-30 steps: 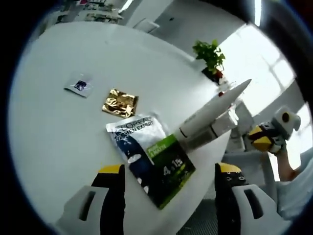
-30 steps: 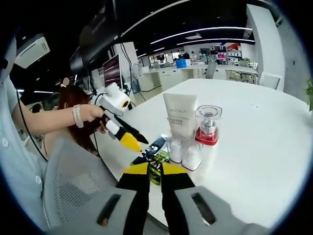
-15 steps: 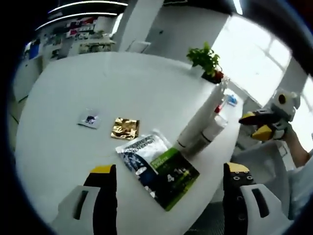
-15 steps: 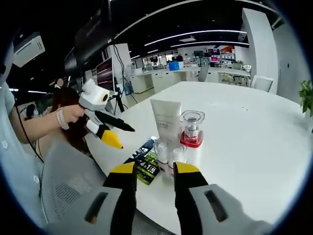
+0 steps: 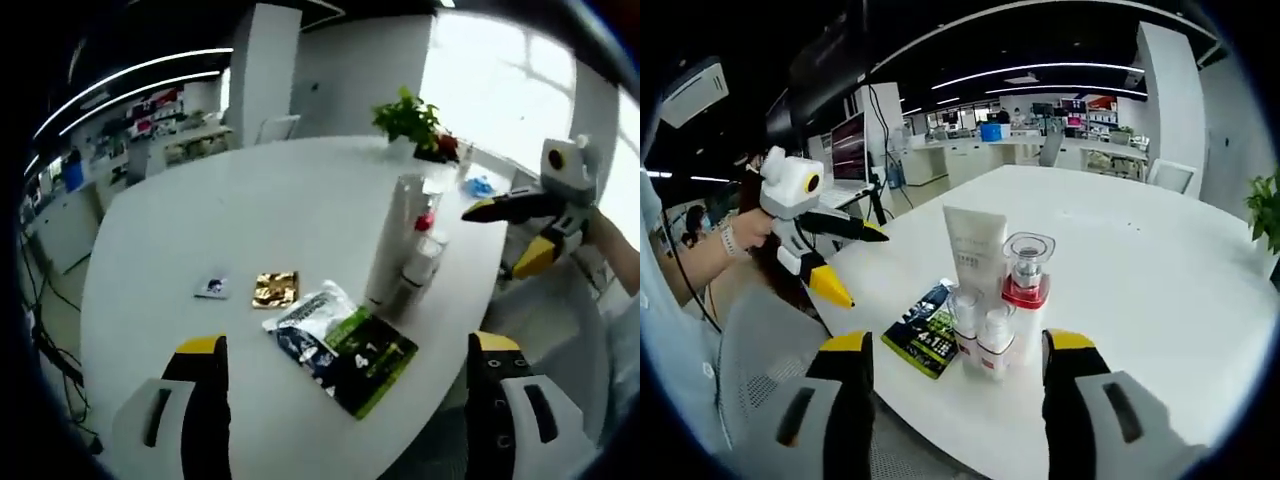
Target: Arrange the skincare products in the storage area until every visible bottle or jar stands upright without overlapping.
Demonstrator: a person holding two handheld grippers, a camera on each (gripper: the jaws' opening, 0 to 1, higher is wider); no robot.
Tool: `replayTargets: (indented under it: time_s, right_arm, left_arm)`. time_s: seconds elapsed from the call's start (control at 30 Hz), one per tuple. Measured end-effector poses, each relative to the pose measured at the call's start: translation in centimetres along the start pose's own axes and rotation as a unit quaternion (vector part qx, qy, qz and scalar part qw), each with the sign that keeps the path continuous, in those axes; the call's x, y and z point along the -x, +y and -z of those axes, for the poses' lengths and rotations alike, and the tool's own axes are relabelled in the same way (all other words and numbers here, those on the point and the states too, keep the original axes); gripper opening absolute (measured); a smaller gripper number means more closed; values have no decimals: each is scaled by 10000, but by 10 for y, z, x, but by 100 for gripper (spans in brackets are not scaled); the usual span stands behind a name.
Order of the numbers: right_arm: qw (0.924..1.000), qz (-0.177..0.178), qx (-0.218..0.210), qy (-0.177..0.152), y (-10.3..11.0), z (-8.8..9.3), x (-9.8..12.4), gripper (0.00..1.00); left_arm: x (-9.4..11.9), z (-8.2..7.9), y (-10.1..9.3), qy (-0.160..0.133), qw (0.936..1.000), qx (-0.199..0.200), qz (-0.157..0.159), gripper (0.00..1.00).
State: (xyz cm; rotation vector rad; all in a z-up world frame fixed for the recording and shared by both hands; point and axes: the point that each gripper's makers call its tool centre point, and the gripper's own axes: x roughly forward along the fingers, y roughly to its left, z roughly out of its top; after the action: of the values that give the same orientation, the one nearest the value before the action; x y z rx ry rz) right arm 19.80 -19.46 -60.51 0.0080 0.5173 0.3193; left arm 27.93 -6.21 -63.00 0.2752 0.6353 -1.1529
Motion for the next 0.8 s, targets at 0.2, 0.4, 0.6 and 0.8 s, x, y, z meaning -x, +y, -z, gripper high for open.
replayTargets:
  time_s: [0.2, 0.4, 0.6, 0.8]
  right_arm:
    - [10000, 44, 4, 50, -3, -1, -1, 84]
    - [9999, 121, 30, 4, -5, -5, -3, 92]
    - [9994, 152, 281, 138, -4, -4, -3, 99]
    - [9994, 234, 262, 40, -7, -9, -3, 100]
  left_arm:
    - [9, -7, 4, -178, 9994, -215, -196, 97]
    - [13, -3, 5, -77, 9991, -317, -279, 97]
    - [27, -3, 15, -61, 9959, -621, -656, 97]
    - [35, -1, 9, -125, 9954, -716, -622, 97]
